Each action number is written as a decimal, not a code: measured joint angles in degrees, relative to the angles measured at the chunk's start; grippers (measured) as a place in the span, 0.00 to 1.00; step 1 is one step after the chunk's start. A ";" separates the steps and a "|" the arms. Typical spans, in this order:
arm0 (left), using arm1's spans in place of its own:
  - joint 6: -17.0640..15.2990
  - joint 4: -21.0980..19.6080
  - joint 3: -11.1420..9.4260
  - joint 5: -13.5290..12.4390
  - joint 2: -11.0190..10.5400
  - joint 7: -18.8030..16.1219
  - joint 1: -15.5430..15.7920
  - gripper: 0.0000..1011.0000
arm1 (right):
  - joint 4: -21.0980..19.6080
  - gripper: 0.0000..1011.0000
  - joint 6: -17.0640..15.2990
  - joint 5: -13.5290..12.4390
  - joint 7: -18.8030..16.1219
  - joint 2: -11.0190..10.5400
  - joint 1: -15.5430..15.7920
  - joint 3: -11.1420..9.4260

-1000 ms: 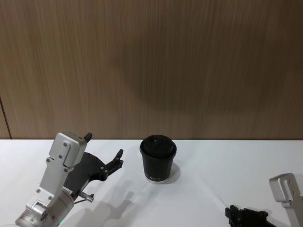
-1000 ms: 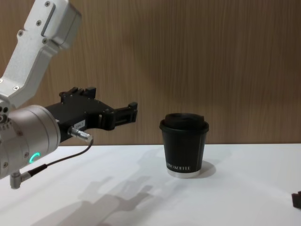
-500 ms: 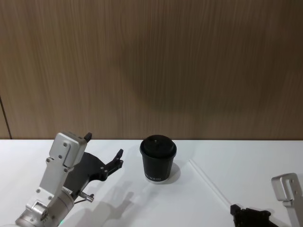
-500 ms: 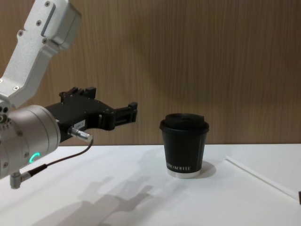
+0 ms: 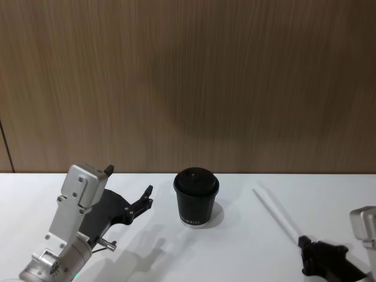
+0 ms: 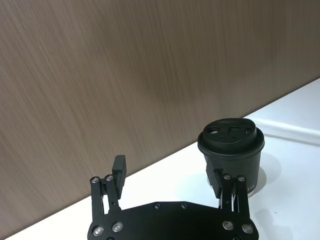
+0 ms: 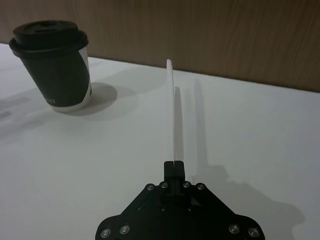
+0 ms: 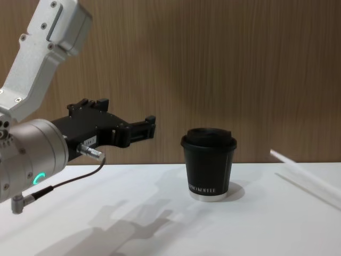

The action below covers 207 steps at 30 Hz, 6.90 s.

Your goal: Pick up the straw with one hand, pass it to the other hand, and insert it into the cup.

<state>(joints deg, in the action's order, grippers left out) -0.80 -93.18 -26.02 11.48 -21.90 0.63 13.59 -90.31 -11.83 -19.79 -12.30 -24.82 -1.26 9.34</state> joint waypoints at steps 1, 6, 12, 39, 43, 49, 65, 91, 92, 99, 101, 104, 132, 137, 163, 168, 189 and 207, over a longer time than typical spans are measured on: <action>0.00 0.00 0.00 0.00 0.00 0.00 0.00 0.99 | 0.20 0.00 0.90 0.18 -0.29 -0.13 -0.29 -0.14; 0.00 0.00 0.00 0.00 0.00 0.00 0.00 0.99 | 0.55 0.00 3.58 0.41 -2.08 -0.79 -1.20 -0.54; 0.00 0.00 0.00 0.00 0.00 0.00 0.00 0.99 | 0.46 0.00 6.81 0.12 -5.36 -1.98 -2.29 -1.02; 0.00 0.00 0.00 0.00 0.00 0.00 0.00 0.99 | -3.86 0.00 16.23 -9.80 -24.42 -7.32 -5.49 -1.24; 0.00 0.00 0.00 0.00 0.00 0.00 0.00 0.99 | -4.60 0.00 16.85 -11.89 -27.21 -7.73 -6.05 -1.09; 0.00 0.00 0.00 0.00 0.00 0.00 0.00 0.99 | -6.01 0.00 17.58 -15.01 -30.90 -8.16 -6.86 -0.80; 0.06 -1.24 0.74 2.17 -0.70 3.34 0.04 0.99 | -7.76 0.00 18.37 -18.62 -34.99 -8.62 -7.69 -0.48; -3.23 -9.16 6.84 22.99 -3.89 22.46 0.97 0.99 | -8.29 0.00 18.61 -19.81 -36.33 -8.78 -7.97 -0.38; -3.40 -9.30 6.92 23.58 -3.89 22.95 1.21 0.99 | -8.29 0.00 18.61 -19.82 -36.34 -8.78 -7.97 -0.38; -5.27 -9.69 6.56 28.85 -3.23 27.52 3.85 0.99 | -8.34 0.00 18.61 -19.88 -36.41 -8.78 -8.00 -0.39; -5.71 -9.67 6.29 29.65 -2.96 28.27 4.48 0.99 | -8.35 0.00 18.61 -19.89 -36.42 -8.78 -8.00 -0.39; -6.57 -9.42 5.67 31.17 -2.39 29.54 5.67 0.99 | -8.37 0.00 18.62 -19.91 -36.44 -8.78 -7.99 -0.38; -9.87 -4.47 1.75 35.83 1.56 30.45 12.90 0.99 | -8.36 0.00 18.61 -19.96 -36.50 -8.78 -7.99 -0.39; -9.89 -3.35 1.27 36.50 2.09 30.79 13.72 0.99 | -8.36 0.00 18.61 -19.96 -36.49 -8.78 -7.99 -0.39; -9.86 -1.38 0.41 37.75 2.97 31.60 15.10 0.36 | -8.36 0.00 18.61 -19.94 -36.49 -8.77 -7.99 -0.38; -9.84 -1.29 0.38 37.80 3.00 31.65 15.17 0.24 | -8.36 0.00 18.61 -19.95 -36.48 -8.78 -7.99 -0.38; -9.82 -1.12 0.30 37.89 3.08 31.71 15.28 0.09 | -8.36 0.00 18.61 -19.95 -36.49 -8.77 -7.99 -0.38; -9.82 -1.11 0.31 37.89 3.08 31.71 15.28 0.00 | -8.37 0.00 18.61 -19.96 -36.49 -8.77 -8.00 -0.38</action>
<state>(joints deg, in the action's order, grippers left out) -10.62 -94.29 -25.71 49.37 -18.82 32.33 28.87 -98.68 6.78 -39.75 -48.78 -33.60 -9.26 8.96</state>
